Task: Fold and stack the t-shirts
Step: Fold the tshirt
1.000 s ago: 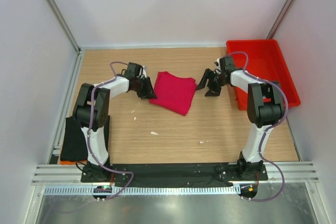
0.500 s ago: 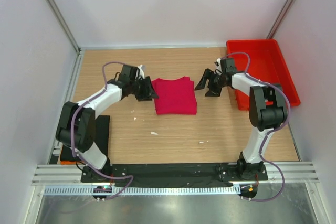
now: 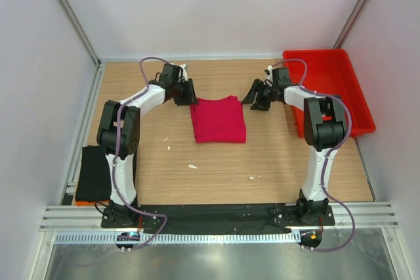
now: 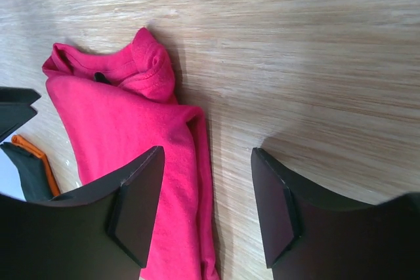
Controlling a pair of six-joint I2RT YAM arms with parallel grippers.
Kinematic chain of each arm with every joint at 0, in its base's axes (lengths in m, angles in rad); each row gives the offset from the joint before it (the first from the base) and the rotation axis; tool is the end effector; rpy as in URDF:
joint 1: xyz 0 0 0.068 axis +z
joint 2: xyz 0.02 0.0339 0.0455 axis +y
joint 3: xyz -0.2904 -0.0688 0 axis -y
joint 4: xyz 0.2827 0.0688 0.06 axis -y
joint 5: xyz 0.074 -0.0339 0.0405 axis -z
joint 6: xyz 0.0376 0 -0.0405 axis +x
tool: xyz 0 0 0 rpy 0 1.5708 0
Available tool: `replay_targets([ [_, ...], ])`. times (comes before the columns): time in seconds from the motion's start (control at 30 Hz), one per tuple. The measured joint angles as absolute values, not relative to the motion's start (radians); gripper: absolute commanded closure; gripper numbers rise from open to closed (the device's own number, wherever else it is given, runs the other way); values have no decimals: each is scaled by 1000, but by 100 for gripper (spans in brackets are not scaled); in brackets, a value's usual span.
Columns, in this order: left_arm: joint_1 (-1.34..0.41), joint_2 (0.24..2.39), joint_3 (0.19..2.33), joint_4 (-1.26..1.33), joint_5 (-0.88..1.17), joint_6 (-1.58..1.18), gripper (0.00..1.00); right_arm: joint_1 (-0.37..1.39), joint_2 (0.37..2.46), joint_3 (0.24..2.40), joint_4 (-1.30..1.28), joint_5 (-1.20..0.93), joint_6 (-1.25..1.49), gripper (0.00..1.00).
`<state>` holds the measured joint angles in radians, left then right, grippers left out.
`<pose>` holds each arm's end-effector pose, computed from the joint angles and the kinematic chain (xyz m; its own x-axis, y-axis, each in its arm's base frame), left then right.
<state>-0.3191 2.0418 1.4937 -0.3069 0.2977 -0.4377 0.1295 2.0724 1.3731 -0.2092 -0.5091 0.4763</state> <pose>0.4680 -0.1662 0.1932 -0.8535 -0.1448 -0.5005 0.1335 0.8678 -0.4786 0.4739 0.0802 0.1478 -0.8829 0.2887 -0.3703 -0.0058 0.7818 0.6235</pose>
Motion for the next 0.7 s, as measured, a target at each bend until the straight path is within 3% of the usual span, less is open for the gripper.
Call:
replay_targets([
  [0.7, -324, 2164, 1571, -303, 299, -411, 60, 150, 2106, 1406, -191, -527, 477, 39],
])
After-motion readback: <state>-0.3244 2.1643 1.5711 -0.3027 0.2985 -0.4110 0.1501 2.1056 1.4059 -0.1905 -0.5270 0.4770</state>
